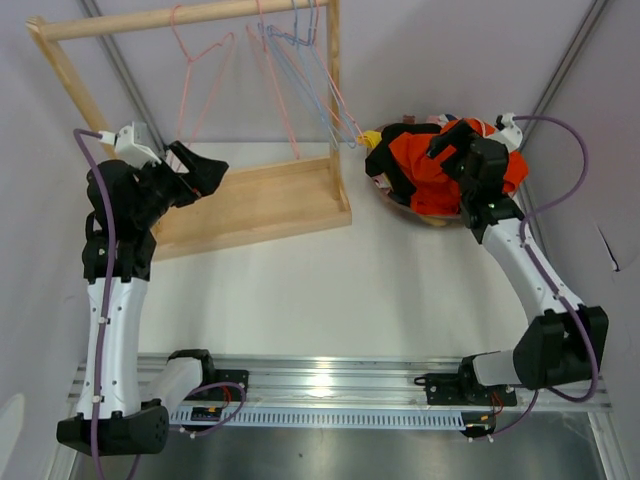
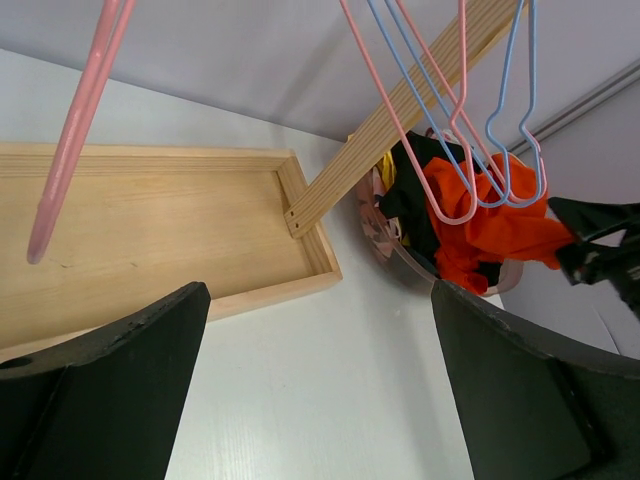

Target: Remove the shorts from the hanger

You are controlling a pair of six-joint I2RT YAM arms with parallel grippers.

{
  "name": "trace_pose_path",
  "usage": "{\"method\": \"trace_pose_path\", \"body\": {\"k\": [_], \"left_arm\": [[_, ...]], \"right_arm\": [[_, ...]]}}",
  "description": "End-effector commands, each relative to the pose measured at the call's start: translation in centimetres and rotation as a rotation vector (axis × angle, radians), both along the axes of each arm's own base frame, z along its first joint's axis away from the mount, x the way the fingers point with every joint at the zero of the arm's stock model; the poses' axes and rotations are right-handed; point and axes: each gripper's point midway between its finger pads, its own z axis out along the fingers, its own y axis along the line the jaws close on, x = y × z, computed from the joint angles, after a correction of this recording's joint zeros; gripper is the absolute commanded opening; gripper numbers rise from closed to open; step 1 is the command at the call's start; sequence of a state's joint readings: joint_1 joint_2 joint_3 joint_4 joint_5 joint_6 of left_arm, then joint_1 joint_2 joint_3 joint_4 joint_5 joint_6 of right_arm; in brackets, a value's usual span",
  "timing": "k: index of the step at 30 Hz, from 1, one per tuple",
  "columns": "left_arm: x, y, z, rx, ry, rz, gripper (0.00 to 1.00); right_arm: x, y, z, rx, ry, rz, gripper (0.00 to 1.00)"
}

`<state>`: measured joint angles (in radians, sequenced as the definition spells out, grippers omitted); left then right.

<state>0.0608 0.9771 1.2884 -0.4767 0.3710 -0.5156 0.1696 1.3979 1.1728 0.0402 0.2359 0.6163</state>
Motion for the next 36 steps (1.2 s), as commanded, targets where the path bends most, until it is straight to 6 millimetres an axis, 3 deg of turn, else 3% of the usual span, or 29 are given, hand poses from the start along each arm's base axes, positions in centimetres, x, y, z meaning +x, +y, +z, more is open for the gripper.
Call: {"method": "trace_pose_path", "body": {"k": [1,5,8,9,10,11,13,14,15,16,17,20,21,22,23,24,25,26,27,28,30,31,33,34,36], "left_arm": [[-0.8,-0.1,1.0,0.003,-0.026,-0.005,0.99],[-1.3,0.0,1.0,0.006,-0.019,0.004,0.99],[-1.7,0.1,1.2,0.007,-0.028,0.012,0.99],[-1.8,0.1,1.1,0.007,-0.027,0.012,0.99],[-1.8,0.1,1.0,0.005,-0.020,0.011,0.99],[-1.8,0.1,1.0,0.002,-0.018,0.013,0.99],[-1.8,-0.1,1.1,-0.009,-0.014,0.008,0.99],[-1.9,-0.2,1.2,-0.020,-0.014,0.005,0.99],[-2.0,-0.2,1.4,-0.025,-0.019,0.001,0.99],[-2.1,-0.3,1.6,-0.026,-0.021,0.000,0.99],[-2.5,-0.3,2.0,-0.022,-0.034,-0.001,0.99],[-3.2,0.1,2.1,0.018,-0.051,0.015,0.99],[-3.2,0.7,1.8,0.033,-0.046,0.044,0.99],[-3.2,0.8,1.6,0.042,-0.046,0.053,0.99],[-3.4,0.9,1.5,0.057,-0.058,0.055,0.99],[-3.4,1.0,1.1,0.062,-0.058,0.055,0.99],[-3.4,1.1,0.9,0.068,-0.066,0.059,0.99],[-3.6,1.2,0.4,0.076,-0.071,0.069,0.99],[-3.7,1.4,0.3,0.083,-0.082,0.079,0.99],[-3.8,1.6,0.2,0.095,-0.092,0.088,0.99],[-4.3,1.7,-0.7,0.109,-0.094,0.087,0.99],[-4.6,1.2,-0.9,0.113,-0.098,0.058,0.99],[-5.4,0.5,-1.6,0.107,-0.123,0.016,0.99],[-5.8,-0.1,-2.3,0.095,-0.128,-0.011,0.99],[-7.2,-0.5,-2.3,0.096,-0.198,-0.029,0.99]], "right_arm": [[-3.1,-0.9,4.0,-0.092,0.003,-0.035,0.99],[-5.6,-1.0,6.7,-0.116,-0.019,-0.042,0.99],[-7.1,-0.9,7.3,-0.143,-0.050,-0.027,0.99],[-7.1,-0.9,6.2,-0.149,-0.034,-0.019,0.99],[-6.8,-1.0,6.3,-0.156,-0.053,-0.012,0.99],[-5.6,-1.7,5.0,-0.158,-0.021,-0.012,1.00],[-3.5,-2.5,4.4,-0.146,0.010,-0.013,0.99],[-1.3,-2.3,1.5,-0.150,0.097,0.011,0.99],[-0.3,-2.9,1.3,-0.152,0.129,0.001,0.99],[0.3,-2.8,2.8,-0.155,0.139,0.005,0.99],[0.7,-2.5,2.8,-0.159,0.149,0.012,0.99],[-0.1,-0.2,3.5,-0.166,0.084,0.062,0.99],[-1.5,1.5,6.1,-0.155,-0.007,0.100,0.99],[-2.4,2.3,6.3,-0.156,-0.024,0.121,0.99],[-3.6,2.8,5.0,-0.169,-0.009,0.119,0.99],[-4.6,3.6,5.5,-0.173,-0.041,0.132,1.00],[-7.2,5.1,7.4,-0.175,-0.111,0.153,0.99],[-9.5,5.4,7.6,-0.200,-0.155,0.171,0.99],[-9.8,6.6,6.1,-0.219,-0.133,0.205,0.99],[-12.4,7.7,7.5,-0.198,-0.183,0.256,0.99],[-14.8,8.5,6.5,-0.188,-0.150,0.335,0.99],[-17.0,9.5,7.6,-0.164,-0.188,0.420,0.99],[-19.5,10.7,7.0,-0.159,-0.202,0.530,0.99],[-21.5,10.9,8.1,-0.129,-0.257,0.586,1.00],[-23.6,11.5,7.9,-0.075,-0.265,0.642,0.99]]}}
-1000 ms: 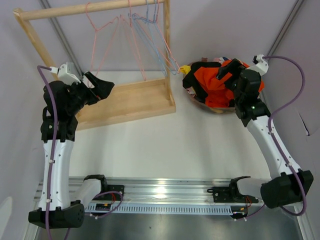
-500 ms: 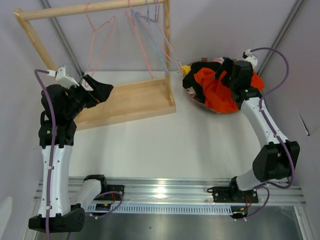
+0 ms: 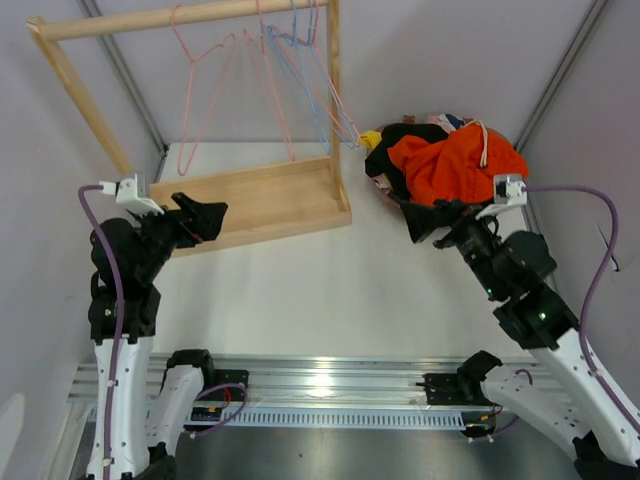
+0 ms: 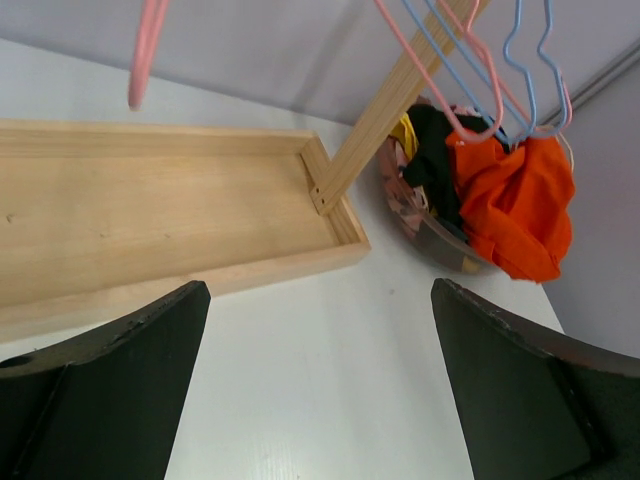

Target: Remove the shorts from the hanger

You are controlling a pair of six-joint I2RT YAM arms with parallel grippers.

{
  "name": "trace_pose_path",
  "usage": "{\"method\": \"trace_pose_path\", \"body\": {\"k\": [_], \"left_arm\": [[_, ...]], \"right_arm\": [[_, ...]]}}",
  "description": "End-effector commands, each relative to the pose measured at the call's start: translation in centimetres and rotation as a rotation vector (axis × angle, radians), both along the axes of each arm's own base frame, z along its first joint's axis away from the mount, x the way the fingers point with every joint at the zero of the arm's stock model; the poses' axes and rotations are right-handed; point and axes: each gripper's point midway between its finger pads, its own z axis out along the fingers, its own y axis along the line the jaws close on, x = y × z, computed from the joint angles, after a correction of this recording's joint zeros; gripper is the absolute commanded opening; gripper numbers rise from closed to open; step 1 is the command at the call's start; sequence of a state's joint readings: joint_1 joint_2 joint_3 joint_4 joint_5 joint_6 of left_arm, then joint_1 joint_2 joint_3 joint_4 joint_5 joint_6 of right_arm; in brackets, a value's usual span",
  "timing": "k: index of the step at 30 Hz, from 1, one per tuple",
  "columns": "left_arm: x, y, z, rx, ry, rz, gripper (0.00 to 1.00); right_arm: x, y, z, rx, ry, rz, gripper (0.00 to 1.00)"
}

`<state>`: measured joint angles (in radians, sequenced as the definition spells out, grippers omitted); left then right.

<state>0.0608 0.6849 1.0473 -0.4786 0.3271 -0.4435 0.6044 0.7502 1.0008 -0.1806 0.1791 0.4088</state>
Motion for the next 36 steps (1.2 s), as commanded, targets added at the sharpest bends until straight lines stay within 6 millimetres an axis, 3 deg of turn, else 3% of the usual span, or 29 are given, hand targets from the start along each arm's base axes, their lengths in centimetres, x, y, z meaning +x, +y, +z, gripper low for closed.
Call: {"method": "trace_pose_path", "body": {"k": [1,2,4,5,7,9,12,23,36], "left_arm": [[-1.7,-1.1,-0.2,0.022,-0.121,-0.071,0.99],[-2.2,-1.3,-0.1,0.025,-0.138,-0.075,0.99],[-3.5,-1.2,-1.0,0.030,-0.163,-0.069,0.99],[-3.8,-0.8,-1.4,0.035,-0.164,-0.039,0.99],[-4.4,0.0,-2.2,0.047,-0.146,0.003,0.98],[-4.5,1.0,-2.3,0.068,-0.138,0.064,0.95],[-4.7,2.4,-2.3,0.100,-0.133,0.138,0.95],[-5.2,2.2,-0.1,0.172,-0.174,0.118,0.96],[-4.9,3.5,0.2,0.259,-0.177,0.180,0.99]], "right_arm": [[-3.8,1.7,-1.3,0.019,0.009,0.165,0.99],[-5.3,1.3,-0.4,0.049,-0.023,0.189,0.99],[-6.5,1.0,-1.4,0.059,-0.029,0.215,0.99],[-7.9,0.1,-0.5,0.094,-0.086,0.224,0.99],[-8.4,-0.9,-1.8,0.103,-0.098,0.200,0.99],[-9.4,-2.7,-1.5,0.125,-0.136,0.160,0.99],[-10.0,-4.0,-1.3,0.113,-0.172,0.128,0.99],[-11.2,-6.3,0.7,0.062,-0.210,0.073,0.99],[-11.2,-6.7,1.4,-0.015,-0.236,0.056,0.99]]}}
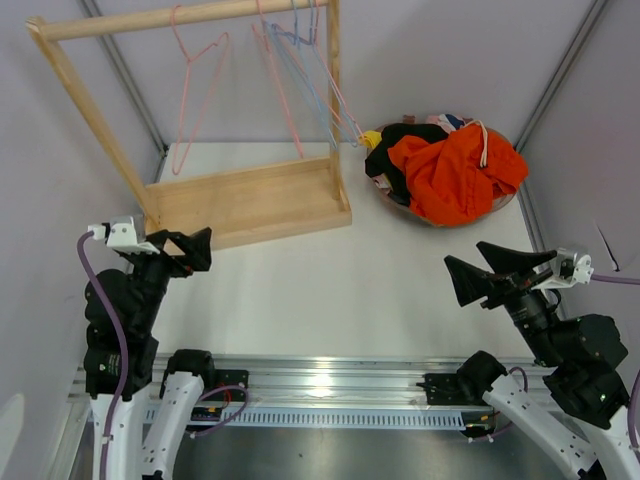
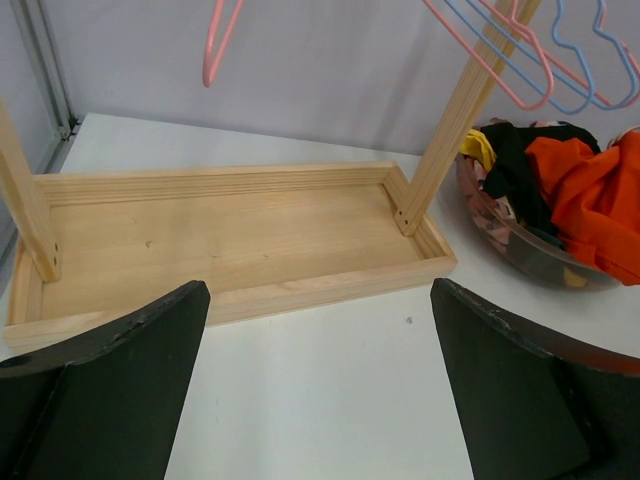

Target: Remove the shorts from the hanger

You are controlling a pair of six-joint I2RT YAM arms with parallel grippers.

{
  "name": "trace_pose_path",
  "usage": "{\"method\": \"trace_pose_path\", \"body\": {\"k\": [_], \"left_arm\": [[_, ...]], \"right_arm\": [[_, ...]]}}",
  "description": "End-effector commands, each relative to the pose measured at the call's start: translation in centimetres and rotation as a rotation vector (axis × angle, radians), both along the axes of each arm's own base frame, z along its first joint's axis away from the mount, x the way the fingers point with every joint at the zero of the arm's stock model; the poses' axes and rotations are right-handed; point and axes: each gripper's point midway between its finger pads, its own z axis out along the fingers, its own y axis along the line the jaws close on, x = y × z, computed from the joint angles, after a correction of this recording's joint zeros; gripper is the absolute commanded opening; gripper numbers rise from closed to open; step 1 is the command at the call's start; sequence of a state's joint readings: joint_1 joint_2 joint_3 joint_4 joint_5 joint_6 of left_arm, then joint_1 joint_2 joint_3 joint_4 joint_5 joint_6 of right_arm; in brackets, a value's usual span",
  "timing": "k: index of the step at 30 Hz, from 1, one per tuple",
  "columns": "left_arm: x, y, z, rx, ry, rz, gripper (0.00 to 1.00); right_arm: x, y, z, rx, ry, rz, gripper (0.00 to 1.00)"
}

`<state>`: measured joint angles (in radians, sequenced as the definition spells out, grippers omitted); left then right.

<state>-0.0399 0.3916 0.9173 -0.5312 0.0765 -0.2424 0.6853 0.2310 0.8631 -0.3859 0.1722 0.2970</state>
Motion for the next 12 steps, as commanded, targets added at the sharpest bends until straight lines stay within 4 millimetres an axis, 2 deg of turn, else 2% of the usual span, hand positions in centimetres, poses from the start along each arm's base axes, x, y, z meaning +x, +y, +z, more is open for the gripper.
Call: {"method": "trace_pose_path", "body": {"k": [1,12], "left_arm": [[0.4,0.9,1.5,0.049,-0.030,0.043,0.99],[1.8,-0.2,1.7,0.054,-0.019,-0.019,0.99]], "right_arm": [[-0.3,-0.6,1.7,-0.025,-0.046,-0.017,0.99],[-0.2,-0.3,2.3,-0.031,-0.070,-0.009,1.00]]}}
